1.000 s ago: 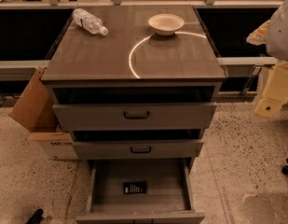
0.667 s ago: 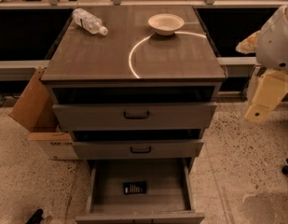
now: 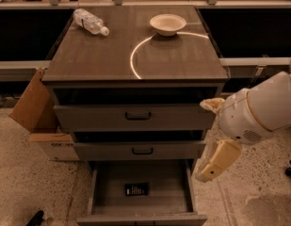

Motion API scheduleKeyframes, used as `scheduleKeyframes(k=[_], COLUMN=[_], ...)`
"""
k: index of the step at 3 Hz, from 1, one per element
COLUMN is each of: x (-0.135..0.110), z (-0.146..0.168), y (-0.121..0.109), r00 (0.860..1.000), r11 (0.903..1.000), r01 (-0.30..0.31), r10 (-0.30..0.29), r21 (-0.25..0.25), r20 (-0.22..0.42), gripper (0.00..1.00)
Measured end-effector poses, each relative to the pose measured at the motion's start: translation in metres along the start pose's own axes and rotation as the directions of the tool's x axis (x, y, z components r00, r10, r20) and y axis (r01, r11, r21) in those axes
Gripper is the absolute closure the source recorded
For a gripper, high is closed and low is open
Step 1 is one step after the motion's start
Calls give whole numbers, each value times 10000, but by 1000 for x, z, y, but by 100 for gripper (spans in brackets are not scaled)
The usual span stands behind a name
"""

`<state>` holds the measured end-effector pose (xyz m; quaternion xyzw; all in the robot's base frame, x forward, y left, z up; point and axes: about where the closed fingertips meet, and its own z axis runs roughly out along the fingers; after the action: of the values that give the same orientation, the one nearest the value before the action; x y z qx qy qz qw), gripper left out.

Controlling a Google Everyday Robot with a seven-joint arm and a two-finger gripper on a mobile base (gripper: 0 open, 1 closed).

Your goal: Pick rxbar chocolate from bottom drawer and place on counter

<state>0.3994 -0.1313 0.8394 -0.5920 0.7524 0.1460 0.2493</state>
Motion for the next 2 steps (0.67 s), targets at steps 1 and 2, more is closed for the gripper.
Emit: scheduleKeyframes(k=[1, 2], x=[-2, 18], z=[-2, 30], y=[-1, 6], r00=[10000, 9998], r11=[10000, 9998], r01=[41, -137], r10=[-41, 140], r21=[39, -169], r20=[8, 157], gripper=[0, 0])
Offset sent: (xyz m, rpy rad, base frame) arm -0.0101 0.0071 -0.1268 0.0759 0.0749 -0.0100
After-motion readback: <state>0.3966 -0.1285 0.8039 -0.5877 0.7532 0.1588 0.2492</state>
